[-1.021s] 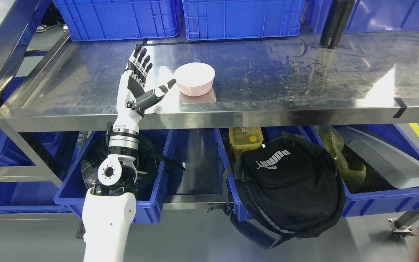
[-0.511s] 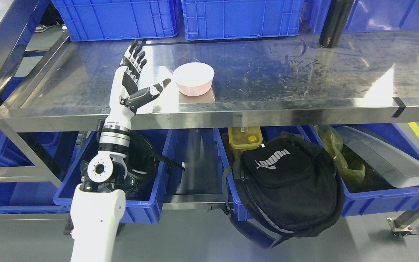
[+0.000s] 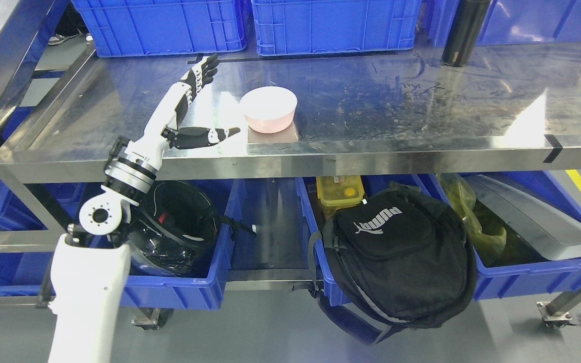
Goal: Stack pink IKEA bowl on shelf middle layer
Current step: 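Swing the left hand toward the pink bowl on the shelf, then grasp the pink bowl's rim with the left hand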
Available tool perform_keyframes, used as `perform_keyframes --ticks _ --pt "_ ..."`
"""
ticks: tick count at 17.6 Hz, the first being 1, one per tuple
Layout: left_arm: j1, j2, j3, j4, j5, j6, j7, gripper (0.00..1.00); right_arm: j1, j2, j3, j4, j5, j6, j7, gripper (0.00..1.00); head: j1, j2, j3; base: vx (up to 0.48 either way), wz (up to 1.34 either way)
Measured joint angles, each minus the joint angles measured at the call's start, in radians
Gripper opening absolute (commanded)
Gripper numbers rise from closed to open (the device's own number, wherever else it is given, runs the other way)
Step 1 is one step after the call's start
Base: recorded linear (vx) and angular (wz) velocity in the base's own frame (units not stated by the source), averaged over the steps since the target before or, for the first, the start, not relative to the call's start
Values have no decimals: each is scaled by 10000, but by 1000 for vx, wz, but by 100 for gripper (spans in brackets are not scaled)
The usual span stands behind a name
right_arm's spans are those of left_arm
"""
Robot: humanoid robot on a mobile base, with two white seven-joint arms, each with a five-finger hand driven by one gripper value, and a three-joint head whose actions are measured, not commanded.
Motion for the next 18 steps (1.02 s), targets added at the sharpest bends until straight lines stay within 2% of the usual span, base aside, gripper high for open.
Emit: perform_keyframes --ticks 4,10,14,18 --pt "-761 712 -103 -83 -2134 -563 -1297 100 -1 0 0 0 0 0 0 100 0 0 0 0 0" --pt "-1754 1287 -747 -152 -5028 -952 -2764 95 0 0 0 0 0 0 0 100 0 0 0 0 0" --pt "-2402 1219 -1352 36 -6700 -971 -3508 94 0 0 0 0 0 0 0 100 0 0 0 0 0" --pt "-3081 744 -1801 619 -7883 -975 -3628 90 -1 0 0 0 0 0 0 100 0 0 0 0 0"
